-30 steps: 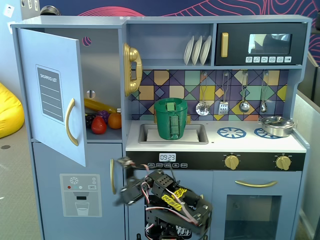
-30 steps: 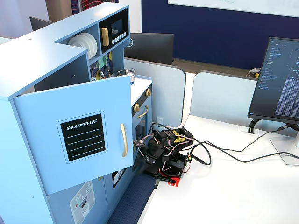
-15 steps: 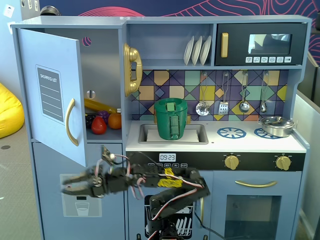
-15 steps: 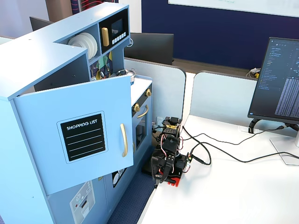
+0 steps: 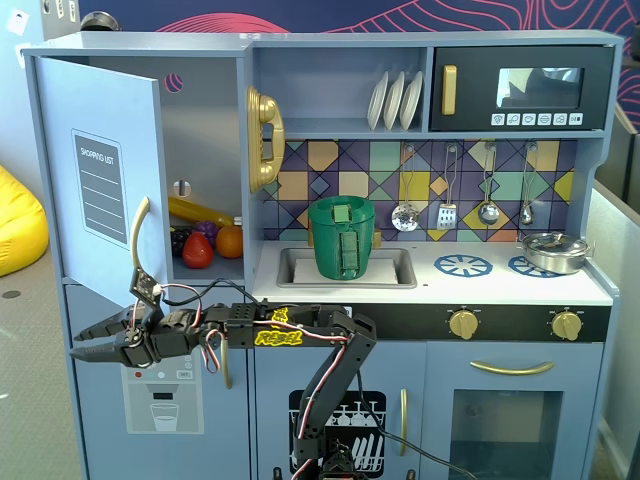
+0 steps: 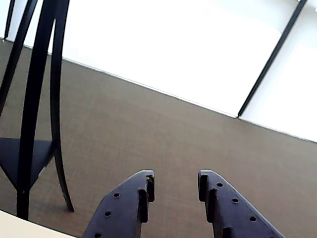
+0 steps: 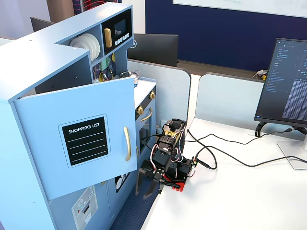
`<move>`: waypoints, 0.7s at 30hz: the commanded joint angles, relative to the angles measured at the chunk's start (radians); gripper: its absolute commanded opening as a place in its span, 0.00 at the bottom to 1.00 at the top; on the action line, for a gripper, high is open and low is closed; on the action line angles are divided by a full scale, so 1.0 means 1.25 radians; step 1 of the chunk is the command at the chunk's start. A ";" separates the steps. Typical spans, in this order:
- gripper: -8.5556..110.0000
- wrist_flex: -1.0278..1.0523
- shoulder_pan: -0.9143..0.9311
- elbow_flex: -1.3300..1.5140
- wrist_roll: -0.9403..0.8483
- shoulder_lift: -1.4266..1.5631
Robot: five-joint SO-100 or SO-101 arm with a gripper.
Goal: Close the left cabinet door
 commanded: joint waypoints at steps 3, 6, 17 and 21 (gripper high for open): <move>0.07 -0.012 0.080 -0.063 -0.016 0.010; 0.07 -0.005 0.101 -0.049 -0.021 0.026; 0.07 0.009 0.191 0.021 -0.021 0.101; 0.07 0.011 0.266 0.040 -0.020 0.125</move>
